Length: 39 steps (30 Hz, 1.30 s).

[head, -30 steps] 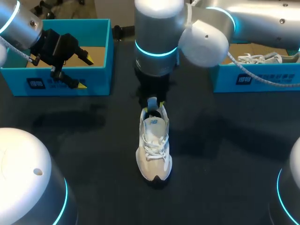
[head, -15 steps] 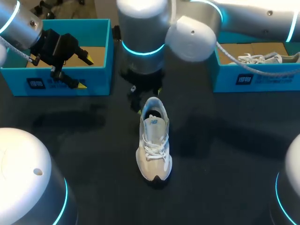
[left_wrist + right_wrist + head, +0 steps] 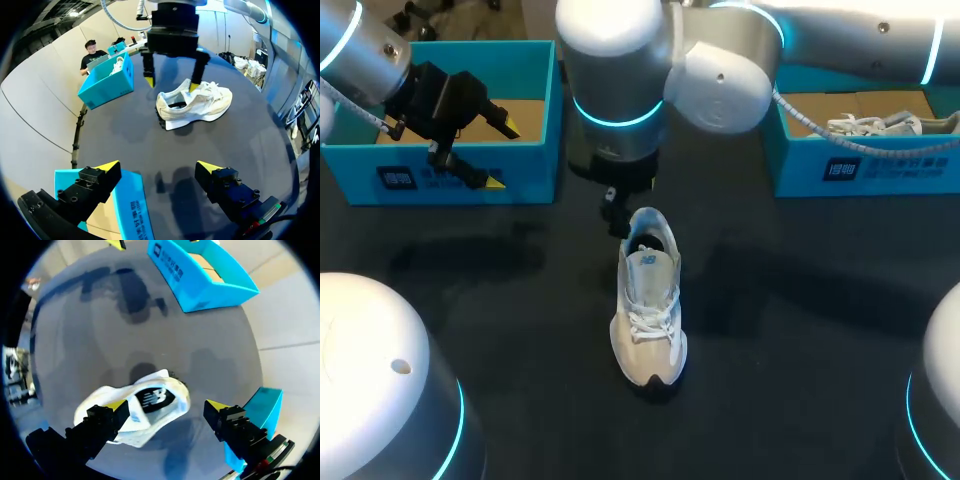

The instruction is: Take the shoe out of the shoebox, open the shoe tongue, remove and reinsert the insole, then place the shoe into the shoebox

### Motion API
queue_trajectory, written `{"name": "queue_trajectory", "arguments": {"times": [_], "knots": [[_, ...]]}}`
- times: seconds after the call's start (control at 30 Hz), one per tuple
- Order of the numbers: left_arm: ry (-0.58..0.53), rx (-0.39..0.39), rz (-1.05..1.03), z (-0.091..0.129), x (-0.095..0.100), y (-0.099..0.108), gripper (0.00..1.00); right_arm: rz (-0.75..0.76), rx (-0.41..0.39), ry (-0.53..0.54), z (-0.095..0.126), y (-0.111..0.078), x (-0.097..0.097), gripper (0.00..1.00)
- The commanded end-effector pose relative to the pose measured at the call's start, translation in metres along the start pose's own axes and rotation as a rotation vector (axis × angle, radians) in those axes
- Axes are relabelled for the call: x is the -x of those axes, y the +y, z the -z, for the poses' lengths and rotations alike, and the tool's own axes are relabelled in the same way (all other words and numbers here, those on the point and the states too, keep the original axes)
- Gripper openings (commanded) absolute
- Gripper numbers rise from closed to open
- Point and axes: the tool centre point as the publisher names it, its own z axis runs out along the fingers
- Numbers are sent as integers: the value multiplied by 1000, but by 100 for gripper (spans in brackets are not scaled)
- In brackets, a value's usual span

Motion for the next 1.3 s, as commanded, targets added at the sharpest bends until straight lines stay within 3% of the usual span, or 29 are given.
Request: {"name": "queue_trajectory", "arguments": {"times": [0.03, 0.63, 0.83, 0.9, 1.07, 1.1, 1.17, 1.2, 1.3], "knots": [[0, 3, 0, 1, -1, 0, 100, 47, 5, -5, -9, -5, 10, 100], [0, 3, 0, 1, -1, 0, 100, 174, 6, -31, -70, -7, 35, 100], [0, 3, 0, 1, -1, 0, 100, 182, 3, -39, -81, -8, 38, 100], [0, 3, 0, 1, -1, 0, 100, 179, 6, -39, -84, -8, 39, 96], [0, 3, 0, 1, -1, 0, 100, 189, -2, -42, -89, -6, 39, 100], [0, 3, 0, 1, -1, 0, 100, 188, -2, -42, -90, -7, 39, 98], [0, 3, 0, 1, -1, 0, 100, 188, -4, -41, -92, -8, 38, 81], [0, 3, 0, 1, -1, 0, 100, 188, -4, -40, -92, -9, 38, 78], [0, 3, 0, 1, -1, 0, 100, 193, -7, -32, -95, -9, 36, 86]]}}
